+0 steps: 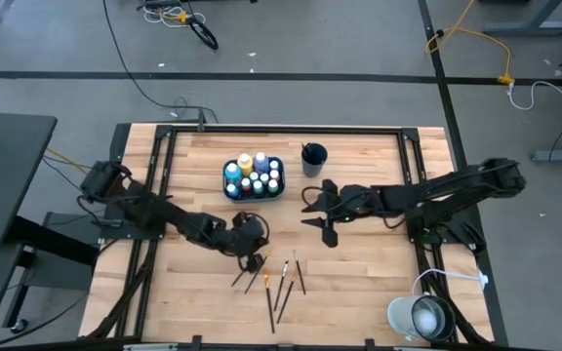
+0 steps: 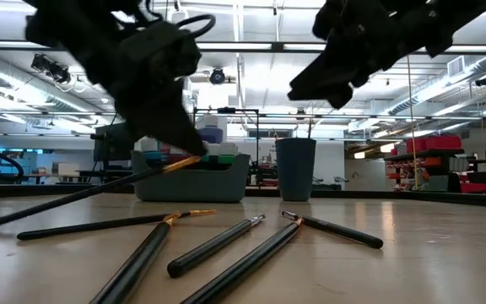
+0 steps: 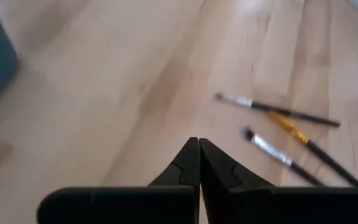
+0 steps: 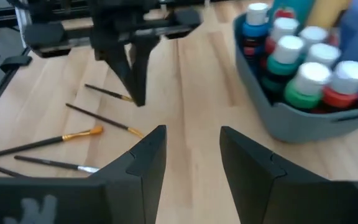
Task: Pick & Place Paint Supplies
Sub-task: Put the gold paint brush into the blue cup
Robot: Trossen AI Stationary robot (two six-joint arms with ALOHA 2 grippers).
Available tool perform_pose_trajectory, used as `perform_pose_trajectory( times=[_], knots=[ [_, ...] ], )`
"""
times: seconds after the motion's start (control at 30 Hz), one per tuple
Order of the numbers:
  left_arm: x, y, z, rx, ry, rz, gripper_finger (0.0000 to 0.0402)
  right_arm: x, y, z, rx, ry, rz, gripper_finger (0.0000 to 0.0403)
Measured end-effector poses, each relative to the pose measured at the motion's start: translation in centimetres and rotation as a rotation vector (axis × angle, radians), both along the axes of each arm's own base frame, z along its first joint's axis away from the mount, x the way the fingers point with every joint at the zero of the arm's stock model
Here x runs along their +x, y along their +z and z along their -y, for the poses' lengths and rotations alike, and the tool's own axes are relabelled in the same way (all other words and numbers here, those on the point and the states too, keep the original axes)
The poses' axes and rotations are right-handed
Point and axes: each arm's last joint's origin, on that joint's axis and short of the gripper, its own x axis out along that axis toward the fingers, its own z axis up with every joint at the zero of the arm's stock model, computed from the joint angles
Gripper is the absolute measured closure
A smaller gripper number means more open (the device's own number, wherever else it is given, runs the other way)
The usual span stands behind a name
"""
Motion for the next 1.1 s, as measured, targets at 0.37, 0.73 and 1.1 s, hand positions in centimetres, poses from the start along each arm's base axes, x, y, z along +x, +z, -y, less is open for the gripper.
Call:
perform_pose_trajectory(
  times=[0.37,0.73,1.1],
  knots=[
    [0.2,3.4,-2.3,0.108,-0.031,0.12,0.0401,2.8,-3.3,-0.5,0.039,0.078,0.056,0.0213],
    [0.1,4.6,-3.2,0.177,-0.013,0.159,0.0401,5.4,-6.8,-0.9,0.147,0.091,0.225,0.0177],
    [0.7,5.6,-3.2,0.232,-0.029,0.265,0.0402,7.4,-8.0,-0.9,0.216,0.066,0.286,0.0185]
  ],
)
